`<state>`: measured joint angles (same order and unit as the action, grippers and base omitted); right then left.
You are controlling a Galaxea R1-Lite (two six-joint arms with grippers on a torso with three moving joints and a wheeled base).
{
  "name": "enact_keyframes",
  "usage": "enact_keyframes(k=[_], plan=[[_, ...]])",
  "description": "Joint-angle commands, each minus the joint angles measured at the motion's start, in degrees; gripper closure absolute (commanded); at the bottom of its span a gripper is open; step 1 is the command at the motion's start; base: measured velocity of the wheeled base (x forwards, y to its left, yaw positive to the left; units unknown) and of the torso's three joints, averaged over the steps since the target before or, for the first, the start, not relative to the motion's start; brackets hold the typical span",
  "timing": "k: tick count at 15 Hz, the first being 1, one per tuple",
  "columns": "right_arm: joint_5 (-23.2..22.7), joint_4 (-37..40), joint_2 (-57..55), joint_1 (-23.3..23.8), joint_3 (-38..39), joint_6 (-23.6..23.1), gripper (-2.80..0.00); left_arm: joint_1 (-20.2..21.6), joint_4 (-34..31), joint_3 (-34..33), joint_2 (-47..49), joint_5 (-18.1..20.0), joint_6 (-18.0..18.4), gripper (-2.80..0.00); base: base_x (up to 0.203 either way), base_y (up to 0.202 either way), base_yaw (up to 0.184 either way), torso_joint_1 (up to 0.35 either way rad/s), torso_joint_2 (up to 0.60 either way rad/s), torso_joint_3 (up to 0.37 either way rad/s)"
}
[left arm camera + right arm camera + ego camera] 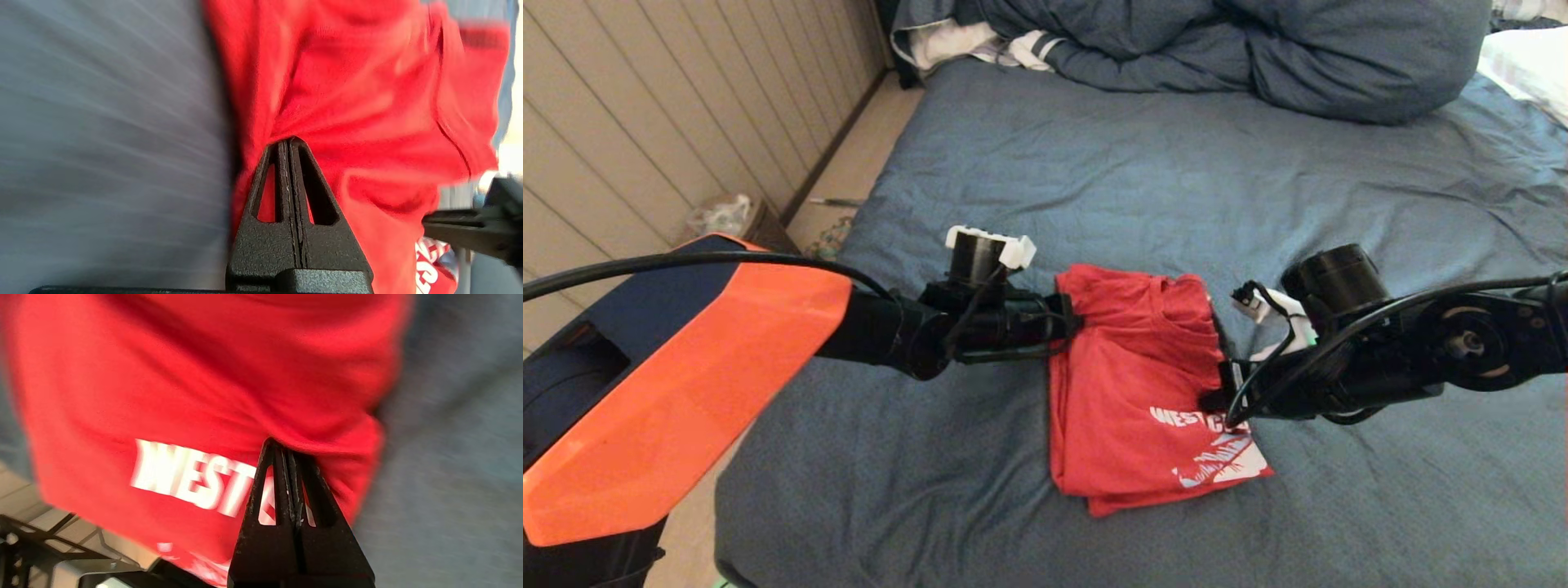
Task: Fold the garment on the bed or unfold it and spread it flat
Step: Fold the red T-shirt
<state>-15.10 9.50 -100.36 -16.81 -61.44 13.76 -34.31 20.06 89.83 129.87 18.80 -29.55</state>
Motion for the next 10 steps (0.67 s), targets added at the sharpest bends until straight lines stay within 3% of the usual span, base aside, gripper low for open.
enact_keyframes(k=[1, 6, 10], plan=[[-0.27, -0.02, 1.00, 2.59, 2.83, -0.60, 0.00, 1.21, 0.07, 0.17, -1.49, 0.19, -0.29, 0.00, 0.000, 0.000, 0.000, 0.000, 0.00, 0.000], [-3.27, -0.08, 4.99, 6.89, 7.16, -2.07, 0.00, 2.20, -0.33, -1.12, -4.36, 0.12, -0.40, 0.00, 0.000, 0.000, 0.000, 0.000, 0.00, 0.000], [-3.43, 0.18, 10.38, 6.99, 7.32, -1.93, 0.00, 2.40, -0.16, -7.39, -12.79, 0.06, -0.56, 0.00, 0.000, 0.000, 0.000, 0.000, 0.00, 0.000]])
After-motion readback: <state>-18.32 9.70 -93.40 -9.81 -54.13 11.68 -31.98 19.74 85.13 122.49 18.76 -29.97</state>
